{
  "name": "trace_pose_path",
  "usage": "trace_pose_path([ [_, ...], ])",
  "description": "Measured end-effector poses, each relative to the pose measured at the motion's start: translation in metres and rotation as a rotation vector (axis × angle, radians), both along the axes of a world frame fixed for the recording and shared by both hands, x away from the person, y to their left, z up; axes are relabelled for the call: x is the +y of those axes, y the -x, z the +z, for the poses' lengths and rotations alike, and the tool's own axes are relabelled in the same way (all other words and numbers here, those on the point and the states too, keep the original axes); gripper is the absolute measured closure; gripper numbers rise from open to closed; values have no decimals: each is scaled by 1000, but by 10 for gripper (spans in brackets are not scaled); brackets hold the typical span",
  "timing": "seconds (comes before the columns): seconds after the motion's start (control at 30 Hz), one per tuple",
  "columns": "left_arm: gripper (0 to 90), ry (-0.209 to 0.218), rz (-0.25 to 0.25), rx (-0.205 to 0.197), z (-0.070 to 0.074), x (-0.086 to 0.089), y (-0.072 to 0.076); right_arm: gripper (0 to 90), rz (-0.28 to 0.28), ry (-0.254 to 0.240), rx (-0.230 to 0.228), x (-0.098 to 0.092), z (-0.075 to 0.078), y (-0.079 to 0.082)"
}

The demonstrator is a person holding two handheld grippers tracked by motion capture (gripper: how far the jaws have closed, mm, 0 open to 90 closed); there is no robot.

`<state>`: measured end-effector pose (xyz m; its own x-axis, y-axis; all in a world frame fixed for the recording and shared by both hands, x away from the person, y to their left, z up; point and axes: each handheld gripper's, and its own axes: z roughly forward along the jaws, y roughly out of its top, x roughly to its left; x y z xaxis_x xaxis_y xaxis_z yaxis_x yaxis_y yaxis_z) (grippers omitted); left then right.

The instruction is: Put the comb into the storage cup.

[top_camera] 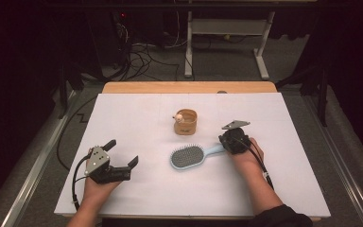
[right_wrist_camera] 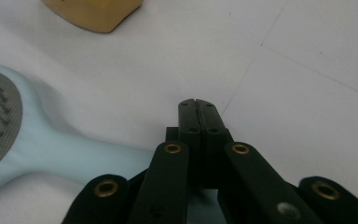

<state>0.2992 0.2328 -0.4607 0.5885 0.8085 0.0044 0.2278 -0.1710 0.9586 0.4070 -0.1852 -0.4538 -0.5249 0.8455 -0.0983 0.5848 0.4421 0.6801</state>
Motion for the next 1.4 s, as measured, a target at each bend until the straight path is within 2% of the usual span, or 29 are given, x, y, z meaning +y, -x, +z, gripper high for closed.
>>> trace_pose_path([
  [0.1, 0, 0, 0, 1, 0, 0, 0, 900, 7, 24, 10, -1, 1, 5],
  [0.17, 0, 0, 0, 1, 0, 0, 0, 900, 8, 19, 15, -3, 1, 10],
  [0.43, 0, -2, 2, 2, 0, 0, 0, 900, 25, -11, 7, -12, 1, 31],
  [0.53, 0, 0, 2, 5, 0, 0, 0, 900, 27, -36, 1, -18, 0, 41],
  [0.93, 0, 2, -2, 10, -1, -1, 0, 900, 40, -89, -17, -29, -1, 68],
  [1.2, 0, 20, 3, 11, -1, 1, 0, 900, 57, -124, -27, -34, -3, 86],
  [1.4, 0, 10, -4, 19, -2, 0, -1, 900, 71, -140, -36, -35, -3, 96],
])
